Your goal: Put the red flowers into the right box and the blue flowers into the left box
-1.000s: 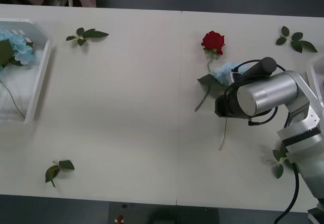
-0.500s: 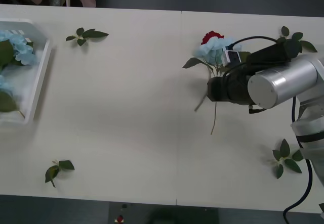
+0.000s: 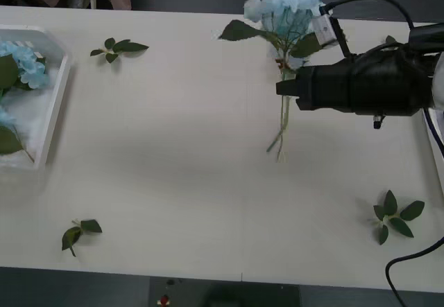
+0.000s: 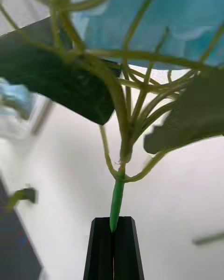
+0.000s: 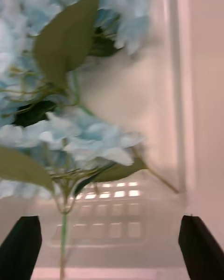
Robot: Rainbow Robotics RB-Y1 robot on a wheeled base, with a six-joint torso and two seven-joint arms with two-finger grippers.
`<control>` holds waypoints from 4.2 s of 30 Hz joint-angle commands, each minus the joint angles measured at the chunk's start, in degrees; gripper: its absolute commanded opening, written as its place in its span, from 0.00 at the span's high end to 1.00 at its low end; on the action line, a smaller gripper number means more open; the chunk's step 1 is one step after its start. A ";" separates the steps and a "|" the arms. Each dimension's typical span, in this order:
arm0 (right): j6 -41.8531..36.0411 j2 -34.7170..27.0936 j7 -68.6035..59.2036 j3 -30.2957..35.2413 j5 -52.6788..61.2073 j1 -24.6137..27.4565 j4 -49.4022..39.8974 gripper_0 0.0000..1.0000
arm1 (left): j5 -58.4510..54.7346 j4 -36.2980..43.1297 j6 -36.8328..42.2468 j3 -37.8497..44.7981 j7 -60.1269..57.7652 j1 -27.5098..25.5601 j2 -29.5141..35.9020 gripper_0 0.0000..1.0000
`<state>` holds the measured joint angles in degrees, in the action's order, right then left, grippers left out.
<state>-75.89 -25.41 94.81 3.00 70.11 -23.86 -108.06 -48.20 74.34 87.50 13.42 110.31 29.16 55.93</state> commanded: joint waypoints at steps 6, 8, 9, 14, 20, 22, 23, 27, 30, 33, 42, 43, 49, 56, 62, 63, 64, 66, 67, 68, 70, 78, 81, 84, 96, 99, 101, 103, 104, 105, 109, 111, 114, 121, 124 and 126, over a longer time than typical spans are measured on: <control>0.22 4.84 11.45 3.15 19.27 -1.89 -1.36 1.00 | -14.55 8.72 1.45 2.22 -1.15 0.99 -1.44 0.00; 0.22 4.75 11.80 3.15 21.73 -1.89 -1.45 1.00 | -17.10 8.80 0.13 2.22 -2.38 0.64 -3.11 0.00; 0.22 4.84 11.80 3.15 22.79 -1.89 -1.45 1.00 | -18.24 9.07 -0.66 2.22 -2.38 0.28 -4.08 0.00; 0.22 4.84 10.84 3.15 25.69 -2.07 -1.28 1.00 | -19.82 16.36 -5.58 2.13 -1.85 -5.16 -11.28 0.00; 0.57 5.46 9.34 3.15 25.78 -3.04 -0.84 1.00 | -13.14 32.89 -11.12 -1.47 -2.29 -15.27 -21.92 0.00; 0.66 5.72 7.32 2.89 25.78 -3.83 -0.49 1.00 | -10.33 38.42 -13.14 -4.11 -2.82 -18.79 -24.64 0.00; 0.75 5.81 6.88 2.89 25.78 -4.00 -0.49 1.00 | -9.89 39.57 -13.85 -4.81 -2.91 -19.67 -25.17 0.00; 1.72 6.07 5.39 2.62 25.78 -4.53 -0.49 1.00 | -10.86 45.28 -19.03 -9.64 -3.96 -24.76 -26.14 0.00; 2.42 6.16 5.12 2.62 26.21 -4.53 -0.49 1.00 | -13.93 48.35 -22.28 -11.84 -5.98 -27.40 -25.79 0.00; 3.30 6.42 4.77 2.54 27.27 -4.35 -0.49 1.00 | -17.89 52.31 -22.90 -12.46 -9.06 -28.90 -25.87 0.00; 3.30 6.42 4.77 2.54 27.27 -4.35 -0.49 1.00 | -30.11 64.35 -25.10 -10.35 -18.64 -33.03 -24.91 0.00; 3.30 6.42 4.77 2.54 27.27 -4.35 -0.49 1.00 | -31.51 64.53 -25.89 -10.43 -18.64 -33.03 -24.64 0.00; 3.30 6.42 4.77 2.54 27.27 -4.35 -0.49 1.00 | -35.73 64.35 -29.67 -13.95 -18.81 -29.86 -25.17 0.00; 3.30 6.42 4.77 2.54 27.27 -4.35 -0.49 1.00 | -31.34 57.58 -30.02 -20.63 -19.60 -20.28 -30.27 0.00; 3.30 6.42 4.77 2.54 27.27 -4.35 -0.49 1.00 | -28.00 52.84 -30.37 -24.58 -19.69 -15.54 -32.64 0.00; 3.30 6.42 4.77 2.54 27.27 -4.35 -0.49 1.00 | -27.73 51.87 -30.46 -25.46 -19.69 -14.57 -32.90 0.00; 3.30 6.42 4.77 2.54 27.27 -4.35 -0.49 1.00 | -27.73 51.43 -30.46 -25.99 -19.69 -14.13 -32.99 0.00; 3.30 6.42 4.77 2.54 27.27 -4.35 -0.49 1.00 | -27.56 50.20 -30.63 -26.96 -19.60 -13.25 -33.26 0.00; 3.30 6.42 4.77 2.54 27.27 -4.35 -0.49 1.00 | -27.47 50.11 -30.63 -27.05 -19.60 -13.25 -33.26 0.00; 3.30 6.42 4.77 2.54 27.27 -4.35 -0.49 1.00 | -27.56 50.11 -30.63 -27.05 -19.69 -13.25 -33.17 0.06; 3.30 6.42 4.77 2.54 27.27 -4.35 -0.49 1.00 | -27.73 50.11 -30.63 -27.05 -19.69 -13.16 -32.90 0.58; 3.30 6.42 4.77 2.54 27.27 -4.35 -0.49 1.00 | -29.67 50.20 -30.90 -27.05 -19.78 -13.08 -31.85 1.00; 3.30 6.42 4.77 2.54 27.27 -4.35 -0.49 1.00 | -29.58 50.11 -31.07 -27.05 -19.78 -13.08 -31.67 1.00; 3.30 6.42 4.77 2.54 27.27 -4.35 -0.49 1.00 | -29.40 50.11 -31.60 -27.05 -19.78 -13.08 -31.41 1.00; 3.30 6.42 4.77 2.54 27.27 -4.35 -0.49 0.00 | -29.75 50.20 -32.30 -26.78 -20.04 -12.46 -29.39 1.00; 3.30 6.42 4.77 2.54 27.27 -4.35 -0.49 0.00 | -30.37 50.11 -32.04 -25.46 -20.04 -12.46 -28.07 1.00; 3.30 6.42 4.77 2.54 27.27 -4.35 -0.49 0.00 | -31.07 50.20 -31.16 -23.71 -19.96 -12.46 -26.93 1.00; 3.30 6.42 4.77 2.54 27.27 -4.35 -0.49 0.00 | -32.30 50.20 -28.35 -20.19 -19.87 -12.46 -25.35 1.00; 3.30 6.42 4.77 2.54 27.27 -4.35 -0.49 0.00 | -32.57 50.20 -27.64 -19.22 -19.78 -12.46 -24.91 1.00; 3.30 6.42 4.77 2.54 27.27 -4.35 -0.49 0.00 | -33.27 50.20 -26.24 -17.11 -19.78 -12.46 -24.03 1.00; 3.30 6.42 4.77 2.54 27.27 -4.35 -0.49 0.00 | -33.45 50.20 -19.73 -9.38 -19.69 -12.46 -21.21 1.00; 3.30 6.42 4.77 2.54 27.27 -4.35 -0.49 0.00 | -32.04 50.20 -15.78 -5.60 -19.78 -12.55 -20.60 1.00; 3.47 6.25 4.68 2.89 27.01 -2.95 -0.05 0.00 | -28.61 50.11 -10.33 0.29 -19.87 -12.90 -20.60 1.00; 7.08 1.15 4.33 3.06 22.61 -1.89 0.13 0.00 | -22.20 45.45 -2.42 10.31 -19.43 -14.31 -20.42 1.00; 7.60 -1.05 3.45 2.98 17.43 -1.89 0.13 0.00 | -20.26 42.20 -1.36 13.56 -17.85 -14.92 -20.07 1.00; 7.60 -2.54 0.73 3.06 14.00 -1.89 0.31 0.00 | -18.07 40.18 -1.36 15.58 -15.56 -15.71 -19.98 1.00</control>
<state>-68.73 -25.36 100.43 6.02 86.51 -25.09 -106.99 -68.14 115.59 86.08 27.05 92.64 15.08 34.69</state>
